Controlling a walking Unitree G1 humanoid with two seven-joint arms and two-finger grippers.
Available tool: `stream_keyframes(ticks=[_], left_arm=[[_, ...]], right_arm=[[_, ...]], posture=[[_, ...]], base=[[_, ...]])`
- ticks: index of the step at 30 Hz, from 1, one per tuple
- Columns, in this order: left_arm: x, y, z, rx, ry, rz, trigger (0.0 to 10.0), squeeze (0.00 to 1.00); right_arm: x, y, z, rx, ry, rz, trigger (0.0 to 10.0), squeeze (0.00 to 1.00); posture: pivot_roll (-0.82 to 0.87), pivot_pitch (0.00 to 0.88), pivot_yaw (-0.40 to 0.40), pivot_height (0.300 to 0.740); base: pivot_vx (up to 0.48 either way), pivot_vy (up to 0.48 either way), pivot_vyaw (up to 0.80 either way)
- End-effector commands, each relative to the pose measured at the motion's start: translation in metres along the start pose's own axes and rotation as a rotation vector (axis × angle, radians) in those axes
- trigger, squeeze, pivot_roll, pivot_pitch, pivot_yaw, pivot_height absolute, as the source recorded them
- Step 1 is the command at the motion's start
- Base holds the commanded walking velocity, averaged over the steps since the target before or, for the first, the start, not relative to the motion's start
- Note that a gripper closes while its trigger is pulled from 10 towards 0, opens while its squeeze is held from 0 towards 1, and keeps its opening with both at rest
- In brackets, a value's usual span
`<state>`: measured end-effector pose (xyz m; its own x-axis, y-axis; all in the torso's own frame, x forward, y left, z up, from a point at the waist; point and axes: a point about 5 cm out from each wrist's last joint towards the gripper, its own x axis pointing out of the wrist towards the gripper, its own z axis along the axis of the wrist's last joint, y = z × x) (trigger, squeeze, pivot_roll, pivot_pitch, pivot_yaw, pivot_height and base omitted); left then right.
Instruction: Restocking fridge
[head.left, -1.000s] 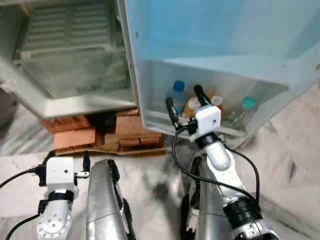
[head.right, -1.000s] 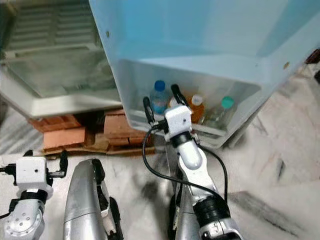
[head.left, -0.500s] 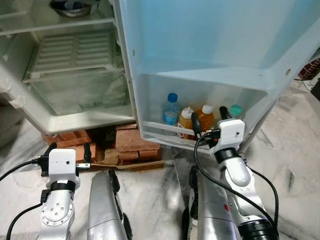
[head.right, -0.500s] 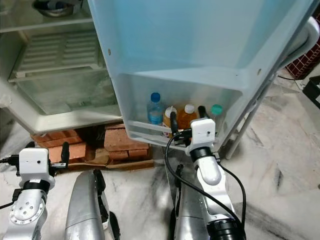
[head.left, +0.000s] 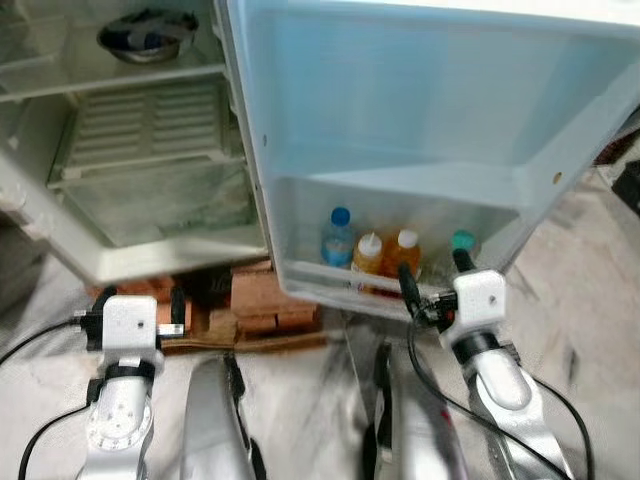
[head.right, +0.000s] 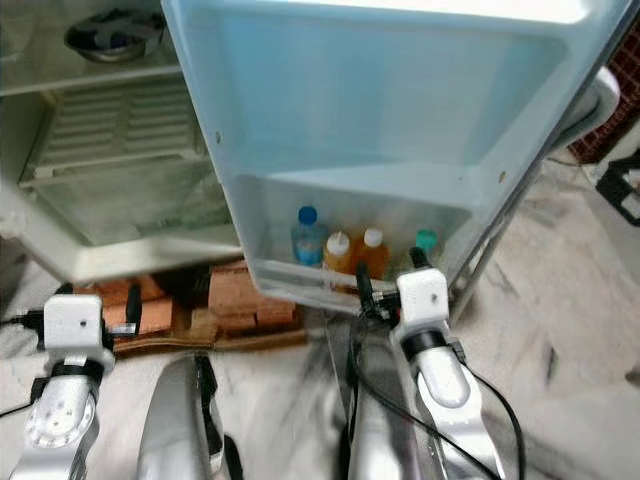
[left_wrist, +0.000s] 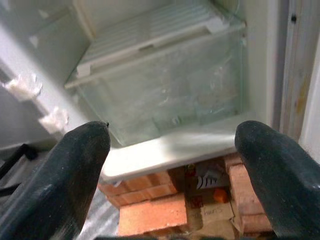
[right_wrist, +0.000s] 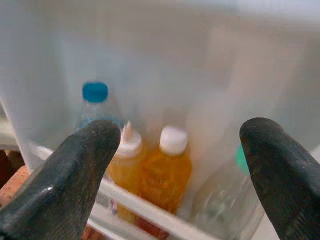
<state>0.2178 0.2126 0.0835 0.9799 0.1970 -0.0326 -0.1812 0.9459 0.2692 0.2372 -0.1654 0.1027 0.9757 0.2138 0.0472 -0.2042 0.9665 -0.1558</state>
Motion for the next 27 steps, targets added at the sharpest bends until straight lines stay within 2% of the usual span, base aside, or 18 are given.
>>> stream_keyframes(ticks=[1, 6, 10, 15, 20, 21, 24, 27], left_arm=[[0.0, 0.004, -0.003, 0.031, 0.011, 0.01, 10.0, 0.0], [0.004, 0.002, -0.004, 0.041, 0.008, -0.007, 10.0, 0.0], [0.006, 0.0, -0.002, 0.039, -0.003, -0.01, 10.0, 0.0], [0.006, 0.0, -0.001, 0.046, -0.008, -0.01, 10.0, 0.0], [0.005, 0.001, -0.002, 0.048, -0.005, -0.005, 10.0, 0.0], [0.005, 0.001, -0.002, 0.049, -0.004, -0.006, 10.0, 0.0], [0.005, 0.0, -0.002, 0.051, -0.004, -0.008, 10.0, 0.0], [0.004, 0.0, -0.002, 0.05, -0.002, -0.012, 10.0, 0.0]], right_arm=[[-0.001, 0.004, 0.016, -0.012, -0.067, 0.057, 10.0, 0.0], [-0.002, 0.009, 0.051, -0.027, -0.173, 0.105, 10.0, 0.0], [0.001, 0.01, 0.057, -0.013, -0.19, 0.107, 10.0, 0.0], [0.002, 0.011, 0.051, 0.008, -0.148, 0.099, 10.0, 0.0], [0.003, 0.013, 0.038, 0.057, -0.07, 0.073, 10.0, 0.0], [0.003, 0.016, 0.031, 0.018, -0.015, 0.09, 10.0, 0.0], [0.002, 0.017, 0.033, 0.065, -0.039, 0.111, 10.0, 0.0], [0.002, 0.017, 0.029, 0.078, -0.003, 0.11, 10.0, 0.0]], posture=[[0.01, 0.096, 0.024, 0.625], [0.0, 0.098, 0.039, 0.665], [0.0, 0.093, 0.042, 0.69], [0.01, 0.093, 0.042, 0.719], [0.01, 0.095, 0.04, 0.719], [0.01, 0.097, 0.04, 0.719], [0.01, 0.099, 0.039, 0.719], [0.01, 0.102, 0.038, 0.719]], base=[[0.0, 0.0, 0.0], [0.0, 0.0, 0.0], [0.0, 0.0, 0.0], [0.0, 0.0, 0.0], [0.0, 0.0, 0.0], [0.0, 0.0, 0.0], [0.0, 0.0, 0.0], [0.0, 0.0, 0.0]])
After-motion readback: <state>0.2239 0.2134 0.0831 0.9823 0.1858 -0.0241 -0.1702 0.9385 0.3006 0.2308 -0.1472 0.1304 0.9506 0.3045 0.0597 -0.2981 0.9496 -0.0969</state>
